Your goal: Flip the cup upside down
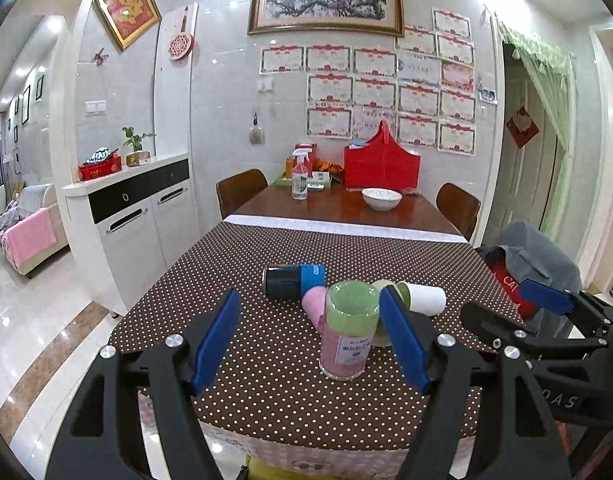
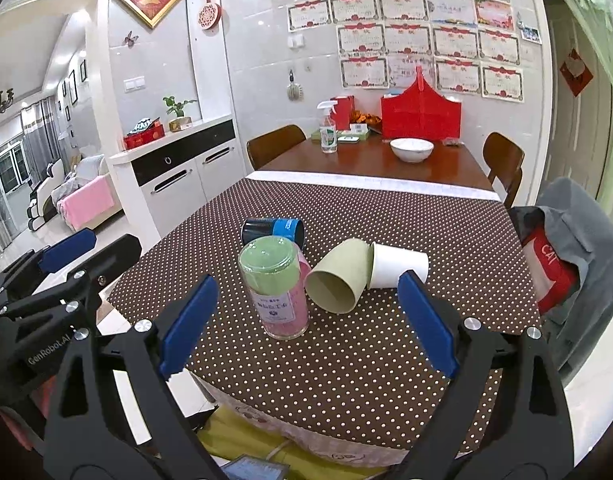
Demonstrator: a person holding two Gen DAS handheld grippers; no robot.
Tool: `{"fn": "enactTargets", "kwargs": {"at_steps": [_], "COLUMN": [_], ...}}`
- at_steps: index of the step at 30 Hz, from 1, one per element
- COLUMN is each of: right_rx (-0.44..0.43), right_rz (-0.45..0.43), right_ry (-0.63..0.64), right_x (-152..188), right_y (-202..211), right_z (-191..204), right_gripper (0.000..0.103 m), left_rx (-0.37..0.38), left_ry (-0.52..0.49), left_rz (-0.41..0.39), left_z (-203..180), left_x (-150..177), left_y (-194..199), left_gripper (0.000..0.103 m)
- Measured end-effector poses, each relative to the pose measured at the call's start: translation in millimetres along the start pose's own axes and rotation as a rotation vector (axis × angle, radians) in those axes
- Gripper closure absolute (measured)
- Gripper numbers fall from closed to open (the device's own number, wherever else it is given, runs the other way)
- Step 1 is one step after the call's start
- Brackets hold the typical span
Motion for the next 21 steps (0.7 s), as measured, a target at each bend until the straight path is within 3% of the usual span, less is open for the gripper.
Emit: {"fn": "enactTargets", "kwargs": {"at_steps": [21], "right_rx": [0.021], "right_rz": [-0.028], "right_ry": [-0.009], "right_x": [-4.3], "right_y": [5.2], "right_z": [-9.4], "right_gripper": [0.011], "left_rx": [0.011], "left_ry": [-0.026], "left_rz": [-0.014], "left_z": [-7.2], "left_x": [-5.3], "left_y": [0.6], "left_gripper": [0.032]}}
Point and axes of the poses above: each gripper's, at about its wrist camera, not at the fingertips, and y roughly against the way its jaws point, z to its left, x to its underside, the point moved 2 cm from there along -y, roughly the way its jaws point, and after that the axes turned 15 degrees about -z, right-handed, at the moved point
